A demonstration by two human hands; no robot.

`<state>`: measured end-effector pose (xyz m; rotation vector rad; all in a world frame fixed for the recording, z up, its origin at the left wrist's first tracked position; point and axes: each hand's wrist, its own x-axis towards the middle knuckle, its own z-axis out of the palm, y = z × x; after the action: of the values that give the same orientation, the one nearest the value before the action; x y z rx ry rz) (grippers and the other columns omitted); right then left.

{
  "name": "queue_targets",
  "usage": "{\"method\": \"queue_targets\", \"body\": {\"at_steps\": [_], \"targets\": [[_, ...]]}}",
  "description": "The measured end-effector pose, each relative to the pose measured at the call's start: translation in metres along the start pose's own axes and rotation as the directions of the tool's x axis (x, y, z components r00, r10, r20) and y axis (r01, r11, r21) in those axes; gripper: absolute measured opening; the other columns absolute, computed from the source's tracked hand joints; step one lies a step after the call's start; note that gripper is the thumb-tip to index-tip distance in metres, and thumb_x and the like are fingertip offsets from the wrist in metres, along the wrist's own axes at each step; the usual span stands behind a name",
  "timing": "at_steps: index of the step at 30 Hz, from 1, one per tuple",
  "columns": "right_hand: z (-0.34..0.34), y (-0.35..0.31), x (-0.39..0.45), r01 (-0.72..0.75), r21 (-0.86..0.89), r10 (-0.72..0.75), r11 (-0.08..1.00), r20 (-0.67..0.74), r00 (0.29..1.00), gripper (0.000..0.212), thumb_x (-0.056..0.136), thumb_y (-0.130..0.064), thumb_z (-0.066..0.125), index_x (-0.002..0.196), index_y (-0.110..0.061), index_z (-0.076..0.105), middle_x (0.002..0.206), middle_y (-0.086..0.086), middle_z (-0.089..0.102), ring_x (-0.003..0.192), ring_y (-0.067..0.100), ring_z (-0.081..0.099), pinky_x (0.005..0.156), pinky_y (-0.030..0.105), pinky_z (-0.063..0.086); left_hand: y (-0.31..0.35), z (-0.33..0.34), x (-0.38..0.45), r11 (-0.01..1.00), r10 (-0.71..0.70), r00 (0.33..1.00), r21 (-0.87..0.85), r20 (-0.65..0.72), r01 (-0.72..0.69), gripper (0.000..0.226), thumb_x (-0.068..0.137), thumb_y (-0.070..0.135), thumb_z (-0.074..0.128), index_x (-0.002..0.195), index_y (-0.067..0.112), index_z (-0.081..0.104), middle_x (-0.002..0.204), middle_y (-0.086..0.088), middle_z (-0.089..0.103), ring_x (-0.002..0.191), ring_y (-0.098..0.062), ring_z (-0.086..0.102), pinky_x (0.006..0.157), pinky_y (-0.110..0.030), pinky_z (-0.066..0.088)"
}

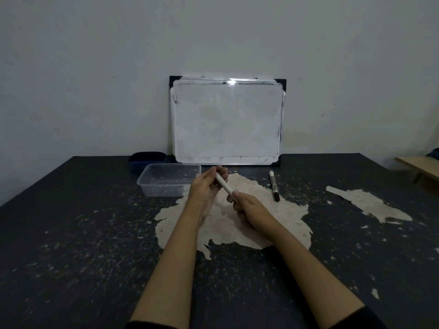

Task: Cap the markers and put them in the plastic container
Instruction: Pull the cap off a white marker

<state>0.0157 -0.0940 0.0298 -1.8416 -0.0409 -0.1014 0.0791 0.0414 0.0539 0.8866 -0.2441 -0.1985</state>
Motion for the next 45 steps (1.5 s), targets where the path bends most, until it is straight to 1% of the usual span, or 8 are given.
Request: {"method": "queue_targets", "body": {"at_steps": [4, 10, 18, 23, 29, 33, 36, 45], "targets": [[-0.010, -0.006, -0.003, -0.272, 0.462, 0.146, 0.844, 0.289, 0.946, 0.034, 0.105, -0.041, 0.033, 0.089, -0.018, 0.053, 0.056, -0.010, 0.028, 0.036, 0.002, 0.023, 0.035, 0.016, 0.021, 0.011, -0.004, -0.003, 0.991, -0.102, 0.980, -0.073, 0.170, 0.115, 0.027, 0.099, 0.016, 0.044, 0.110, 0.004, 0.065, 0.097, -0.005, 0.073, 0.090, -0.012, 0.070, 0.080, -0.024, 0.058], [-0.016, -0.013, -0.008, -0.431, 0.571, 0.096, 0.699, 0.522, 0.848, 0.034, 0.103, -0.043, 0.031, 0.083, -0.020, 0.048, 0.052, -0.009, 0.031, 0.041, 0.006, 0.009, 0.036, 0.017, 0.011, 0.022, -0.007, -0.012, 0.975, -0.142, 0.953, -0.127, 0.268, 0.181, 0.030, 0.084, 0.022, 0.053, 0.106, 0.007, 0.067, 0.102, -0.003, 0.074, 0.091, -0.012, 0.071, 0.088, -0.028, 0.057], [-0.005, -0.008, -0.002, -0.172, 0.223, 0.136, 0.959, 0.167, 0.976, 0.037, 0.105, -0.041, 0.034, 0.084, -0.019, 0.056, 0.055, -0.011, 0.034, 0.038, 0.003, 0.026, 0.037, 0.017, 0.022, 0.019, -0.004, -0.006, 0.981, -0.169, 0.985, -0.091, 0.032, 0.171, 0.016, 0.097, 0.011, 0.049, 0.088, 0.003, 0.060, 0.086, -0.011, 0.077, 0.082, -0.016, 0.074, 0.082, -0.028, 0.059], [-0.008, -0.003, -0.007, 0.115, -0.386, -0.136, 0.915, -0.028, 0.990, 0.037, 0.106, -0.036, 0.032, 0.084, -0.020, 0.057, 0.070, -0.007, 0.050, 0.059, 0.008, 0.043, 0.055, 0.023, 0.033, 0.020, -0.013, 0.001, 0.991, -0.098, 0.984, -0.106, -0.146, 0.083, 0.014, 0.091, 0.013, 0.060, 0.094, 0.000, 0.064, 0.087, -0.012, 0.075, 0.077, -0.017, 0.074, 0.070, -0.028, 0.062], [-0.039, 0.012, 0.000, 0.051, -0.155, -0.068, 0.987, -0.107, 0.992, 0.041, 0.105, -0.039, 0.037, 0.096, -0.016, 0.069, 0.071, -0.006, 0.046, 0.048, 0.003, 0.036, 0.049, 0.020, 0.030, 0.022, -0.021, -0.002, 0.966, -0.079, 0.990, 0.237, -0.119, 0.105, 0.023, 0.090, 0.019, 0.062, 0.102, 0.002, 0.070, 0.105, -0.012, 0.071, 0.099, -0.021, 0.066, 0.090, -0.030, 0.055], [-0.046, 0.013, 0.001, 0.078, -0.071, -0.086, 0.994, -0.116, 0.990, 0.036, 0.105, -0.023, 0.037, 0.111, -0.013, 0.071, 0.073, -0.006, 0.047, 0.044, 0.001, 0.034, 0.043, 0.018, 0.028, 0.001, -0.004, -0.015, 0.657, -0.088, 0.996, 0.752, 0.002, 0.057, 0.029, 0.086, 0.027, 0.069, 0.111, 0.013, 0.071, 0.094, 0.000, 0.069, 0.090, -0.014, 0.064, 0.072, -0.015, 0.054], [-0.050, 0.013, 0.002, 0.079, -0.001, -0.078, 0.997, -0.156, 0.985, 0.032, 0.103, -0.017, 0.044, 0.122, -0.014, 0.069, 0.075, -0.001, 0.048, 0.050, 0.006, 0.037, 0.047, 0.022, 0.031, -0.014, 0.001, -0.019, 0.535, -0.093, 0.995, 0.842, -0.017, 0.064, 0.038, 0.076, 0.029, 0.079, 0.109, 0.014, 0.067, 0.088, -0.002, 0.069, 0.074, -0.006, 0.064, 0.055, -0.011, 0.047], [-0.050, 0.019, 0.006, 0.144, 0.298, -0.028, 0.944, -0.361, 0.932, 0.011, 0.092, -0.013, 0.066, 0.101, -0.007, 0.064, 0.092, 0.014, 0.066, 0.064, 0.017, 0.056, 0.061, 0.029, 0.052, -0.036, -0.005, -0.020, 0.451, 0.044, 0.998, 0.892, -0.048, 0.023, 0.041, 0.061, 0.040, 0.086, 0.089, 0.019, 0.066, 0.086, -0.001, 0.067, 0.081, -0.016, 0.064, 0.072, -0.033, 0.056]]}}
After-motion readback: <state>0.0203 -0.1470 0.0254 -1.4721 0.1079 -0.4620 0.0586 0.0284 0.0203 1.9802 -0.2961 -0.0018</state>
